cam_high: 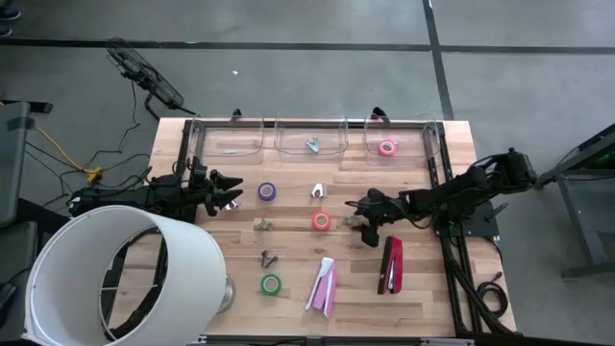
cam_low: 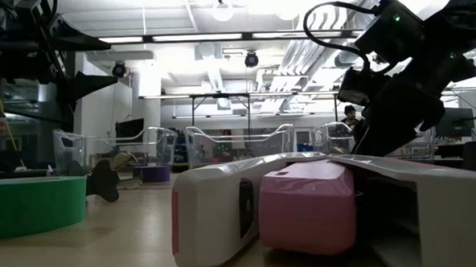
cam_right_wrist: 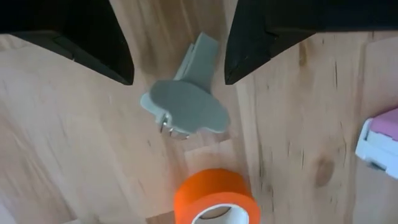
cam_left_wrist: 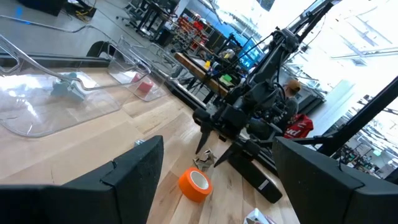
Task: Pick and place Stapler, Stapler remover, tape
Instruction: Put the right gray stapler remover into the middle transparent bin
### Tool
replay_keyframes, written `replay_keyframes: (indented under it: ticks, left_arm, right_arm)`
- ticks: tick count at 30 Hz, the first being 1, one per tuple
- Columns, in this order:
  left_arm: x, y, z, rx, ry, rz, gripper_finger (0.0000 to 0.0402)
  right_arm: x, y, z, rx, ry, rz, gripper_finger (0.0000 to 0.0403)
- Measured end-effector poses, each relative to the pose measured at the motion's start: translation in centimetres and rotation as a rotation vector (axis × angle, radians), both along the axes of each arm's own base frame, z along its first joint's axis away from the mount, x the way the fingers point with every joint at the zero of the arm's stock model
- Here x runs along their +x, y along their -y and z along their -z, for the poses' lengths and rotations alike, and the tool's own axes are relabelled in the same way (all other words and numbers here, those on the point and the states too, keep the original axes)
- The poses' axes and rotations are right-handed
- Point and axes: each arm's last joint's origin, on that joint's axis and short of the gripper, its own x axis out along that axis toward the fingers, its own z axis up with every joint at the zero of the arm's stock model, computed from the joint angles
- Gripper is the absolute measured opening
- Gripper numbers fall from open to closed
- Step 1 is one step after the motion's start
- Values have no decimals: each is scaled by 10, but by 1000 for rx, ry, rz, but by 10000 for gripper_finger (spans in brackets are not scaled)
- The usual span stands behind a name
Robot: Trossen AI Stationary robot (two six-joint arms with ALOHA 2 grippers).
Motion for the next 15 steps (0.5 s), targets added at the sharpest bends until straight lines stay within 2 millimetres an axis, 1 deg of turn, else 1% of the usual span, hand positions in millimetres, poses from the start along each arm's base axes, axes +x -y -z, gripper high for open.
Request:
replay_keyframes:
  ticks: [15]
  left_arm:
    - [0,0,0,0,0,0,296]
  right_arm:
    - [-1,0,0,-5,-8,0,100]
